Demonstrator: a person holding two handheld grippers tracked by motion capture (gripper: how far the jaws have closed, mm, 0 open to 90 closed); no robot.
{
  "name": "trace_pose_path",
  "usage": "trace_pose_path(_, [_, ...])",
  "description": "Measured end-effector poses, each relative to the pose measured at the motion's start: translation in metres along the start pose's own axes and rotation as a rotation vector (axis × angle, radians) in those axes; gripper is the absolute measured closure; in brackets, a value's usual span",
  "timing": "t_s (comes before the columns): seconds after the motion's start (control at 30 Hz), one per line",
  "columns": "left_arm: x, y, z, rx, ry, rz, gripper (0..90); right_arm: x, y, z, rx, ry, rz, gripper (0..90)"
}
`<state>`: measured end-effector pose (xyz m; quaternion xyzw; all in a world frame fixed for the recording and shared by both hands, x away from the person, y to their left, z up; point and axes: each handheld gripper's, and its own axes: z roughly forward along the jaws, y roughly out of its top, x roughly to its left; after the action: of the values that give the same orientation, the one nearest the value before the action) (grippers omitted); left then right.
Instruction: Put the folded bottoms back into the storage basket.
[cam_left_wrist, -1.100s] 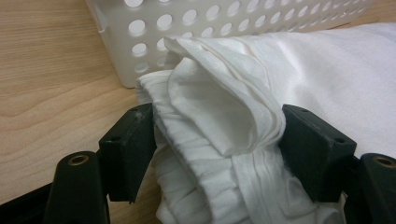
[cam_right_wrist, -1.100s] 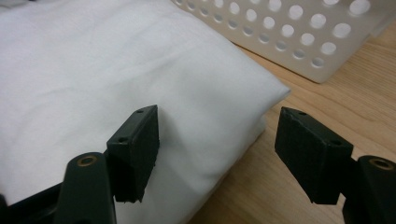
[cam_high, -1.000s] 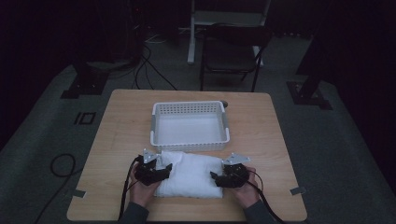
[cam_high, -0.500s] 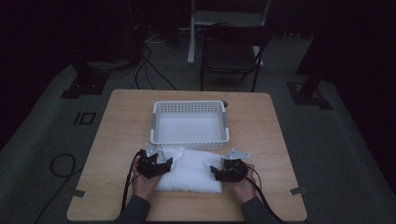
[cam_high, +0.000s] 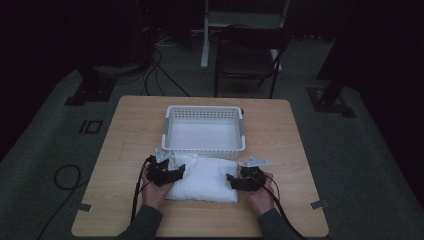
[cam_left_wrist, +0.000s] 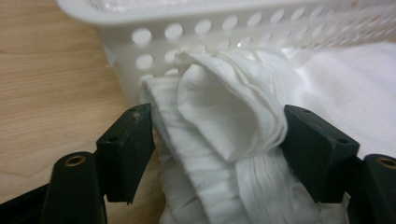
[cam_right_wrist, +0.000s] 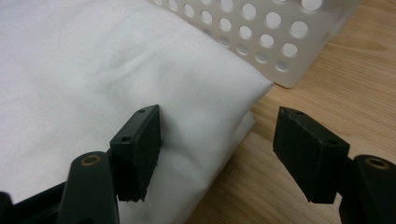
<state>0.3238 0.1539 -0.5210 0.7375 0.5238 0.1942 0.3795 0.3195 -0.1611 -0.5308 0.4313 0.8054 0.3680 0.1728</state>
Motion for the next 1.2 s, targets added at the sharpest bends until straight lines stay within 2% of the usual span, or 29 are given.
trace_pose_path(0.07, [-0.001,0.004,-0.006,-0.021,0.003,0.011,18.6,0.0,0.0,0.0,0.0,0.0,-0.001,32.0])
trace_pose_path(0.13, [-0.002,0.008,-0.012,-0.046,-0.018,0.005,16.5,0.0,0.0,0.0,-0.003,-0.002,-0.003,32.0])
trace_pose_path(0.3, [-0.008,0.016,-0.027,-0.114,-0.123,-0.011,16.0,0.0,0.0,-0.001,-0.01,-0.005,-0.002,32.2])
trace_pose_path(0.37, [-0.013,0.016,-0.028,-0.116,-0.136,0.011,14.9,0.0,0.0,-0.001,-0.01,-0.006,-0.003,32.2])
trace_pose_path(0.43, [-0.016,0.014,-0.023,-0.089,-0.139,0.024,13.9,0.0,0.0,-0.001,-0.011,-0.007,-0.003,32.2])
trace_pose_path(0.57, [-0.012,0.003,-0.006,-0.029,-0.085,0.012,12.8,0.0,0.0,-0.001,-0.011,-0.007,-0.003,32.1])
trace_pose_path(0.63, [-0.007,-0.003,0.002,-0.014,-0.076,0.032,14.5,-0.001,0.0,-0.002,-0.011,-0.004,-0.001,32.1])
trace_pose_path(0.7, [-0.001,-0.008,0.006,-0.022,-0.063,0.033,13.6,-0.001,0.0,-0.002,-0.012,-0.001,0.001,32.1])
trace_pose_path(0.77, [0.001,-0.009,0.008,-0.016,-0.067,0.028,10.7,-0.001,0.0,-0.002,-0.012,-0.001,0.001,32.1])
trace_pose_path(0.8, [0.004,-0.009,0.011,0.0,-0.081,0.01,10.4,-0.002,0.0,-0.001,-0.011,0.001,0.003,32.0])
trace_pose_path(0.9, [0.006,-0.009,0.013,0.011,-0.084,0.001,10.2,-0.002,0.0,-0.001,-0.011,0.001,0.006,32.1])
trace_pose_path(1.0, [0.01,-0.01,0.018,0.035,-0.101,-0.035,9.1,-0.002,0.001,-0.004,-0.024,0.007,0.021,34.3])
trace_pose_path(1.07, [0.011,-0.011,0.019,0.042,-0.106,-0.043,7.0,-0.001,0.001,-0.006,-0.035,0.009,0.025,35.0])
trace_pose_path(1.1, [0.016,-0.012,0.024,0.057,-0.13,-0.071,5.2,0.0,0.003,-0.012,-0.057,0.016,0.028,35.1])
trace_pose_path(1.17, [0.022,-0.014,0.029,0.07,-0.166,-0.109,1.4,0.0,0.003,-0.015,-0.065,0.034,0.044,34.3])
trace_pose_path(1.2, [0.024,-0.015,0.03,0.065,-0.175,-0.108,0.0,0.001,0.004,-0.014,-0.052,0.025,0.05,33.3])
